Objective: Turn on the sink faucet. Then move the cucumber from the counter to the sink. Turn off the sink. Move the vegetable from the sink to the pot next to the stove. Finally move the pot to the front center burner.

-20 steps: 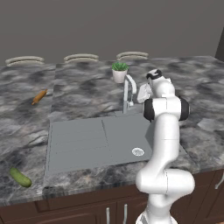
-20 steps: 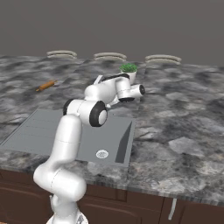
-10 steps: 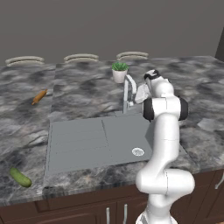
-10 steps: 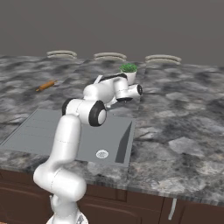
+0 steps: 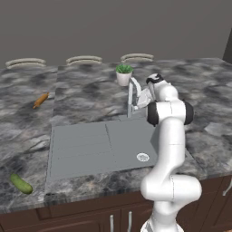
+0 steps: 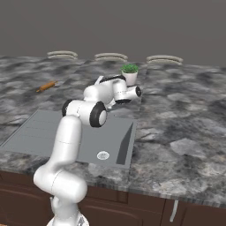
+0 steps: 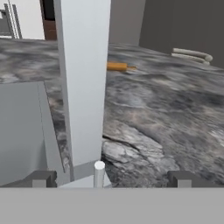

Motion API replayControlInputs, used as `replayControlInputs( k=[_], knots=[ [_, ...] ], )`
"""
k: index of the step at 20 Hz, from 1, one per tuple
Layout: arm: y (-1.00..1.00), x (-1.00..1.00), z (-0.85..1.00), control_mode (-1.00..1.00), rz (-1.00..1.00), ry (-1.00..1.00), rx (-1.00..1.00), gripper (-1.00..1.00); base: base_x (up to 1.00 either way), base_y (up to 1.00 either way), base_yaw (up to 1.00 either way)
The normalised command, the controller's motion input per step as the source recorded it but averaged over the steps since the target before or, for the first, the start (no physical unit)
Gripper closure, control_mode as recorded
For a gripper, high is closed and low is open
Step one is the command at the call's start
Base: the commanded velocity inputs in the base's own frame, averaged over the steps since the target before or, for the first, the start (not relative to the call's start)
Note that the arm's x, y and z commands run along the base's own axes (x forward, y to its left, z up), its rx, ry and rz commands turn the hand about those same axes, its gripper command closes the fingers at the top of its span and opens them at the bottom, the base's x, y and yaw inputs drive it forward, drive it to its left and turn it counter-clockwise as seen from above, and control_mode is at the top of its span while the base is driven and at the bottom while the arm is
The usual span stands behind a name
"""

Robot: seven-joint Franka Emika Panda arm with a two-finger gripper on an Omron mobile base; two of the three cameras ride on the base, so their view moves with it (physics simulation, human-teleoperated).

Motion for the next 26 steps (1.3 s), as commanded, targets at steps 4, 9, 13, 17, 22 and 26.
replayControlInputs(
  k=[4,9,13,17,22,26],
  knots=[
    [0.19,0.06,-0.04,-1.0,0.0,0.0,0.0,-1.0,0.0,0.0,0.0],
    [0.17,0.07,-0.03,-1.0,0.0,0.0,0.0,1.0,0.0,0.0,0.0],
    [0.03,0.02,0.0,-1.0,0.0,0.01,0.0,1.0,0.0,0.0,0.0],
    [-0.02,0.01,0.0,-1.0,-0.01,-0.02,0.0,1.0,0.0,0.0,0.0],
    [-0.29,0.01,-0.04,-1.0,-0.19,0.0,0.01,1.0,0.0,0.0,0.0],
    [-0.4,0.05,-0.12,-1.0,-0.24,0.0,0.03,1.0,0.0,0.0,0.0]
  ],
)
